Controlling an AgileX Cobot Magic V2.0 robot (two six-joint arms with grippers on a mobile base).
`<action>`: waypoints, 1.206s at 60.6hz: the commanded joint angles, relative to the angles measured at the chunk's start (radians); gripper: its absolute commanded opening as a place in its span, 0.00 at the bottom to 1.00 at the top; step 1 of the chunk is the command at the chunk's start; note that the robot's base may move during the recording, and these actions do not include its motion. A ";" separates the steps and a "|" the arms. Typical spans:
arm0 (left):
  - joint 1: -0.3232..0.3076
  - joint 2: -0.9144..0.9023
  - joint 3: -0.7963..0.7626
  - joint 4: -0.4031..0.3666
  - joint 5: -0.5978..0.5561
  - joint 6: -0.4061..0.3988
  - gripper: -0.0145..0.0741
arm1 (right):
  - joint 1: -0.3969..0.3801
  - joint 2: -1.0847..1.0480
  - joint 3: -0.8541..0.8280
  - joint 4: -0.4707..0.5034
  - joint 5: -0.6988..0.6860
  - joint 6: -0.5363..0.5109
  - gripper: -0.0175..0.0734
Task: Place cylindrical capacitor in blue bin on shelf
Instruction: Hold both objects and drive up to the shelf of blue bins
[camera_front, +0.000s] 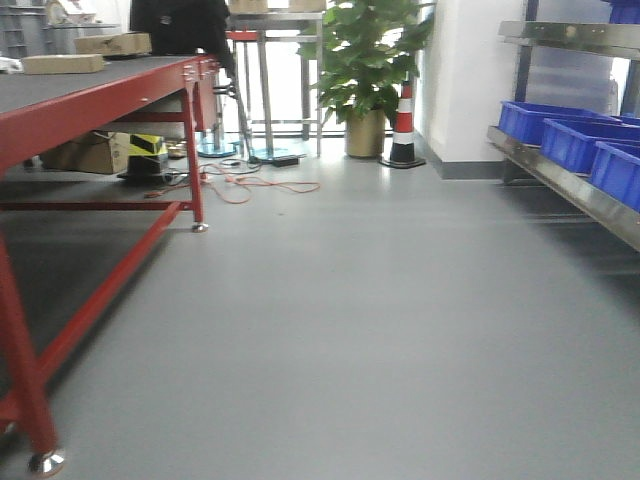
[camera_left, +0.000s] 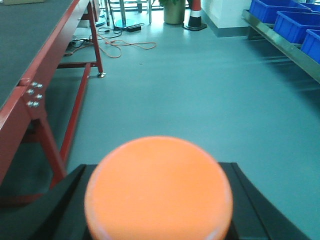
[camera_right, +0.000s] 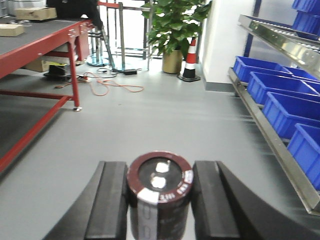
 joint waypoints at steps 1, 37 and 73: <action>-0.007 -0.007 -0.004 0.000 -0.028 0.000 0.04 | 0.000 -0.004 -0.004 -0.003 -0.028 -0.003 0.05; -0.007 -0.007 -0.004 0.000 -0.028 0.000 0.04 | 0.000 -0.004 -0.004 -0.003 -0.028 -0.003 0.05; -0.007 -0.007 -0.004 0.002 -0.028 0.000 0.04 | 0.000 -0.004 -0.004 -0.003 -0.028 -0.003 0.05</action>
